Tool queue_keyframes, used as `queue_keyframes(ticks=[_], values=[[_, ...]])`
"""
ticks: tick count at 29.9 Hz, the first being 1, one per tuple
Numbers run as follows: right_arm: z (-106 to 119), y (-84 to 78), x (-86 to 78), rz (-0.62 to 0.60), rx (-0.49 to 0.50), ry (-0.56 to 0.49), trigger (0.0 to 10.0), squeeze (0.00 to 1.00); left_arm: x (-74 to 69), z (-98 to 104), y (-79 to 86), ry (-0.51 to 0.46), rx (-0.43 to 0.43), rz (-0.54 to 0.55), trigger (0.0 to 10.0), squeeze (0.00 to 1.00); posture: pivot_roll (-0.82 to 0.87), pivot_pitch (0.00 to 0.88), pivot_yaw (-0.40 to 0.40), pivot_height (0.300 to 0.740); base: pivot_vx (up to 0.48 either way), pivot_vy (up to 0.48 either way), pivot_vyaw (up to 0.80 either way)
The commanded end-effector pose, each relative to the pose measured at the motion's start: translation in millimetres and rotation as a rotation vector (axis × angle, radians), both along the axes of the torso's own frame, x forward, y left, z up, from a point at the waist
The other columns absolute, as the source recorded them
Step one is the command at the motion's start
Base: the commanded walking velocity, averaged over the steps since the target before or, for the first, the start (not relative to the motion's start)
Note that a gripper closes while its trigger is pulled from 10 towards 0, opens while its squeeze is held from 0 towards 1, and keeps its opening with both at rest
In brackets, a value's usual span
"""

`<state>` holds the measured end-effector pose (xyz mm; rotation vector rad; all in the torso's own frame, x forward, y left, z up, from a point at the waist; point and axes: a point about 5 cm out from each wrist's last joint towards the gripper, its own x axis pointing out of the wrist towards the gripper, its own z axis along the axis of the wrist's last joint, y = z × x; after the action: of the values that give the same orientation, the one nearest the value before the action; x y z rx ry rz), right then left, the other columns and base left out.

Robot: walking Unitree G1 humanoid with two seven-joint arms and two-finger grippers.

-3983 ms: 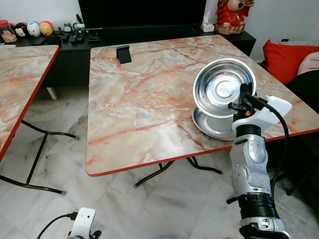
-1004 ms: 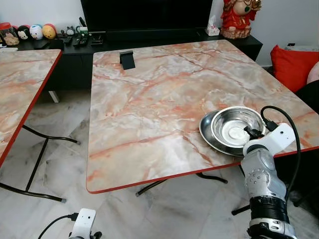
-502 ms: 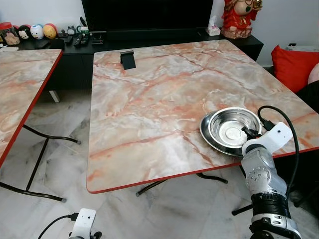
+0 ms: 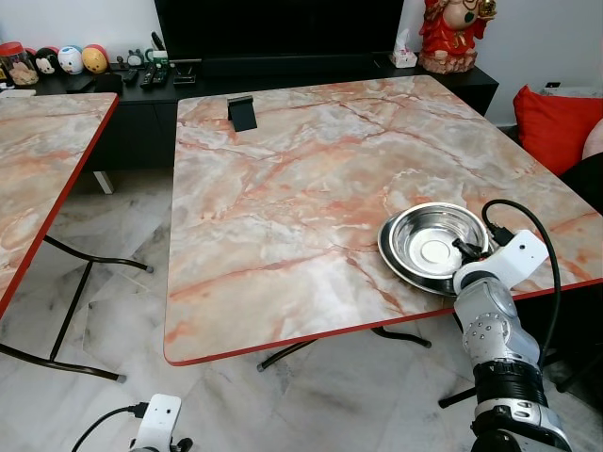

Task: Setting the table

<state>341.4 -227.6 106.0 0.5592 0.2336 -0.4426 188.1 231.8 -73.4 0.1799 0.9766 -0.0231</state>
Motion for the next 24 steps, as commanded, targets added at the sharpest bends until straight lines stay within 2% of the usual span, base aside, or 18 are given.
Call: queue_keyframes(ticks=[1, 6, 7, 9, 10, 11, 16, 17, 19, 20, 21, 22, 23, 24], values=[[1.8, 1.8, 3.1, 0.01, 0.004, -0.005, 10.0, 0.0, -2.2, -0.3, 3.0, 0.005, 0.006, -0.002, 10.0, 0.0, 0.02, 0.0, 0.013, 0.74, 0.0, 0.0, 0.0], [1.1, 0.7, 3.0, 0.012, 0.0, 0.0, 10.0, 0.0, -2.2, -0.2, 3.1, 0.005, 0.007, -0.005, 10.0, 0.0, 0.02, 0.0, 0.014, 0.74, 0.0, 0.0, 0.0], [-0.2, 0.1, 2.5, 0.011, -0.005, 0.008, 10.0, 0.44, -2.4, -0.3, 3.2, 0.006, 0.008, -0.007, 10.0, 0.0, 0.02, 0.0, 0.015, 0.74, 0.0, 0.0, 0.0], [-1.4, -0.2, 2.0, 0.01, -0.008, 0.015, 10.0, 0.44, -2.6, -0.3, 3.3, 0.006, 0.008, -0.008, 10.0, 0.0, 0.02, 0.0, 0.015, 0.74, 0.0, 0.0, 0.0], [-1.8, -0.1, 1.9, 0.011, -0.01, 0.017, 10.0, 0.38, -2.6, -0.3, 3.4, 0.006, 0.008, -0.008, 10.0, 0.0, 0.02, 0.0, 0.014, 0.74, 0.0, 0.0, 0.0], [-2.1, -0.1, 1.9, 0.01, -0.013, 0.02, 10.0, 0.0, -2.5, -0.3, 3.4, 0.006, 0.009, -0.009, 10.0, 0.0, 0.02, 0.0, 0.014, 0.74, 0.0, 0.0, 0.0], [-2.6, -0.3, 1.9, 0.005, -0.014, 0.023, 10.0, 0.0, -2.5, -0.2, 3.5, 0.005, 0.009, -0.008, 10.0, 0.0, 0.02, 0.0, 0.014, 0.74, 0.0, 0.0, 0.0], [-2.8, -0.4, 1.9, 0.003, -0.016, 0.026, 10.0, 0.33, -2.4, -0.2, 3.5, 0.005, 0.01, -0.009, 10.0, 0.0, 0.02, 0.0, 0.015, 0.74, 0.0, 0.0, 0.0], [-3.0, -0.5, 1.8, 0.002, -0.018, 0.029, 10.0, 0.33, -2.4, -0.2, 3.5, 0.005, 0.01, -0.01, 10.0, 0.0, 0.02, 0.0, 0.015, 0.74, 0.0, 0.0, 0.0], [-3.1, -0.8, 1.7, -0.002, -0.018, 0.032, 10.0, 0.71, -2.3, -0.1, 3.5, 0.005, 0.01, -0.01, 10.0, 0.0, 0.02, 0.0, 0.014, 0.74, 0.0, 0.0, 0.0], [-3.2, -1.2, 1.6, -0.006, -0.018, 0.034, 10.0, 0.71, -2.3, -0.1, 3.5, 0.005, 0.01, -0.01, 10.0, 0.0, 0.02, 0.0, 0.014, 0.74, 0.0, 0.0, 0.0], [-3.3, -1.6, 1.5, -0.009, -0.019, 0.035, 10.0, 0.47, -2.3, -0.1, 3.5, 0.004, 0.01, -0.01, 10.0, 0.0, 0.02, 0.0, 0.015, 0.74, 0.0, 0.0, 0.0], [-3.3, -1.8, 1.5, -0.01, -0.019, 0.036, 10.0, 0.47, -2.2, -0.1, 3.5, 0.004, 0.01, -0.01, 10.0, 0.0, 0.02, 0.0, 0.015, 0.74, 0.0, 0.0, 0.0], [-3.3, -2.8, 1.2, -0.016, -0.021, 0.037, 10.0, 0.1, -2.2, -0.1, 3.4, 0.004, 0.01, -0.01, 10.0, 0.0, 0.02, 0.0, 0.015, 0.74, 0.0, 0.0, 0.0]])
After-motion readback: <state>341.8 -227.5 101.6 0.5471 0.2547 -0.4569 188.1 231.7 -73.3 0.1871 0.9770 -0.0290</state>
